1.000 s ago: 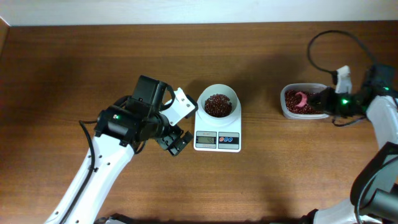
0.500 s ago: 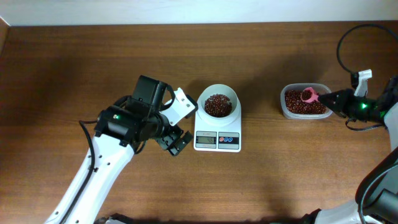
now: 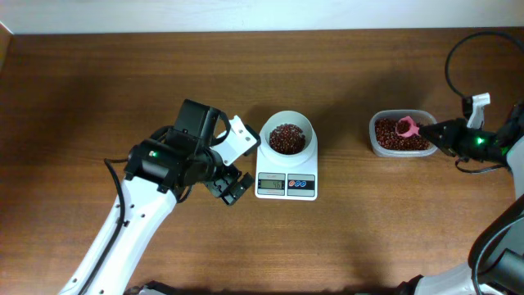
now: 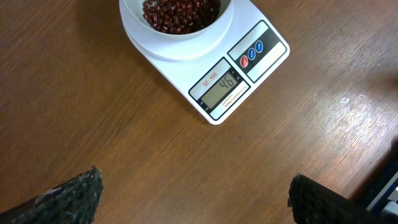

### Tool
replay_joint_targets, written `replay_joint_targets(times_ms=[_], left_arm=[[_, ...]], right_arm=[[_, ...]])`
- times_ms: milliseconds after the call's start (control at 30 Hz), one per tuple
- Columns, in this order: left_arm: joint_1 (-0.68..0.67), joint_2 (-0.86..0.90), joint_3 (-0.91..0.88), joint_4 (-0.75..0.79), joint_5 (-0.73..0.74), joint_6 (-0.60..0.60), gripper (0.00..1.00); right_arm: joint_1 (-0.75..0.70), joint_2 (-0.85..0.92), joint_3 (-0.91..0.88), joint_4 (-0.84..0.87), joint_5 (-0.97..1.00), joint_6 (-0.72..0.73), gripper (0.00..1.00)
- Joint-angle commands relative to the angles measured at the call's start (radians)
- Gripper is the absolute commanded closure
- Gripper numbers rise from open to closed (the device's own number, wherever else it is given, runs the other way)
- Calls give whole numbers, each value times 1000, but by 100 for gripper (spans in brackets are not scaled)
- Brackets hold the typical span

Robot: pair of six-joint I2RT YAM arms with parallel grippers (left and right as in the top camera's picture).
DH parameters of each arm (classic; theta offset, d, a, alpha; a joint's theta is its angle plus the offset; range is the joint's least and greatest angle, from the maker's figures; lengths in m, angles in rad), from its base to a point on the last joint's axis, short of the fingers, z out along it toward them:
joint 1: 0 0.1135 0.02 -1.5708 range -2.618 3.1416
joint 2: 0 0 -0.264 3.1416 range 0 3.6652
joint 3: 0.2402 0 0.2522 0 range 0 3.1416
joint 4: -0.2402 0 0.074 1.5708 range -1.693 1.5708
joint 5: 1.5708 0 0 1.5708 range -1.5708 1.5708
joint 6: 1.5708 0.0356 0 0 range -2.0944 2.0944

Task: Scoop and weigh 50g on scale
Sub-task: 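Dip the scoop into the red beans and scoop a small amount, right gripper, then carry the scoop left over the bowl on the scale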

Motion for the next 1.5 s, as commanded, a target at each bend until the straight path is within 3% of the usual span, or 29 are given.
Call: replay_joint_targets(times_ms=[0,100,233,333,433,533,667,1100,1300,1467], left_arm=[[-4,-19,-5,1,14,-9,1],[-4,-19,-5,1,14,-9,0],[-4,-19,-5,1,14,-9,1],[-4,-19,-5,1,14,-9,1],[-4,-19,-5,1,14,-9,1],[-4,-19,-5,1,14,-9,1],[-4,-19,-5,1,14,-9,1],[-4,-19,-5,1,14,-9,1],[-4,-19,-5,1,14,-9,1],[-4,-19,-5,1,14,-9,1]], right_arm=[[1,6,14,-20,153,3,96],[1,6,14,-18,-5,-108,96],[1,6,14,-13,63,-74,96],[1,6,14,-9,-6,-98,96],[1,6,14,-21,116,-35,96],[1,6,14,-16,-69,-134,96],[1,6,14,-21,134,-24,96],[1,6,14,2,-245,-24,96],[25,6,14,2,-326,-24,96],[131,6,14,36,-325,-27,96]])
